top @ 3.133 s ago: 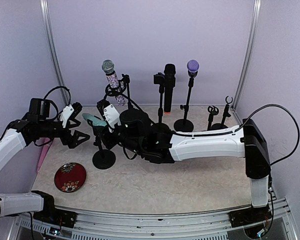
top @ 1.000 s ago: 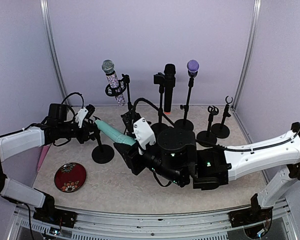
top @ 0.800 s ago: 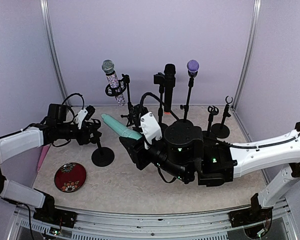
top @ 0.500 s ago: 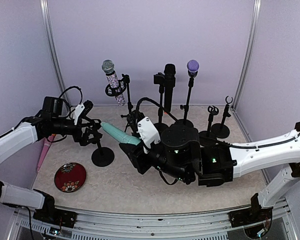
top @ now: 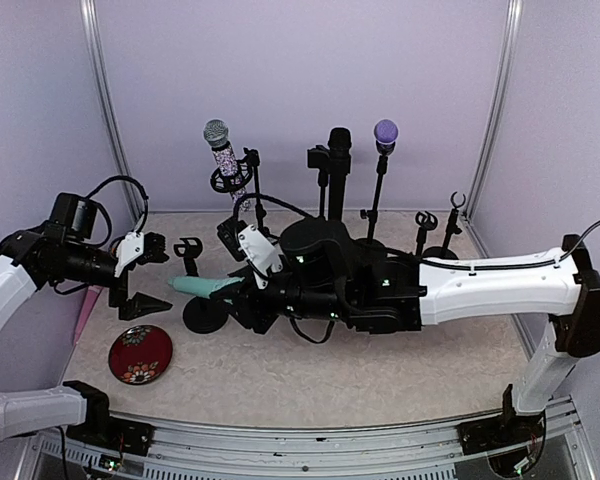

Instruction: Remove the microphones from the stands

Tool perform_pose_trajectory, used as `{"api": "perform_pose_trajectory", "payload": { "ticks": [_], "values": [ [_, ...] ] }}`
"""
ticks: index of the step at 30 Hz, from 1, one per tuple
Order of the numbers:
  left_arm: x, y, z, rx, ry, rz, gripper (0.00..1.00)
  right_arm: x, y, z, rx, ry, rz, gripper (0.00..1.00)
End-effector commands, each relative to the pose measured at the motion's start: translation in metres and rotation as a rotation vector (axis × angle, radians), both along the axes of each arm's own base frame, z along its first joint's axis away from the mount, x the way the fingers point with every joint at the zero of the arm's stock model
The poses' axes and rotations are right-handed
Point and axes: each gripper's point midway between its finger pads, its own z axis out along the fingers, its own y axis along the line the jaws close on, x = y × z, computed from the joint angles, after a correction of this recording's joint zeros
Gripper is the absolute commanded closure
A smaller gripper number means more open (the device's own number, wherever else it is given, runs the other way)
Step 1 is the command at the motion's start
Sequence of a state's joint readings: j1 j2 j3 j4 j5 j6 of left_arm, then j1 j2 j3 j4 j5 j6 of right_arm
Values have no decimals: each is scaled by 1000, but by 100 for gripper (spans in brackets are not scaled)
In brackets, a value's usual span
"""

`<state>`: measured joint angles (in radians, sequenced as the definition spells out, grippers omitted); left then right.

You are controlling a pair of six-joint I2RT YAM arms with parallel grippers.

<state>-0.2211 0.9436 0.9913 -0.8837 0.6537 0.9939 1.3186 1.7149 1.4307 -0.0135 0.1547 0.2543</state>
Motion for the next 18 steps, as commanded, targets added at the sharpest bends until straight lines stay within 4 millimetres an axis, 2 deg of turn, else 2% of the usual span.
{"api": "perform_pose_trajectory", "payload": {
  "ticks": [1,11,18],
  "values": [
    [-28,-4,-4,77,-3,-113,3,-7,26,2,38,81,112,100],
    [-36,0,-15,126,8,-143,23,1,76,4,99,162,224,100],
    [-32,2,-20,146,-9,-136,32,-2,91,0,95,176,274,100]
  ]
}}
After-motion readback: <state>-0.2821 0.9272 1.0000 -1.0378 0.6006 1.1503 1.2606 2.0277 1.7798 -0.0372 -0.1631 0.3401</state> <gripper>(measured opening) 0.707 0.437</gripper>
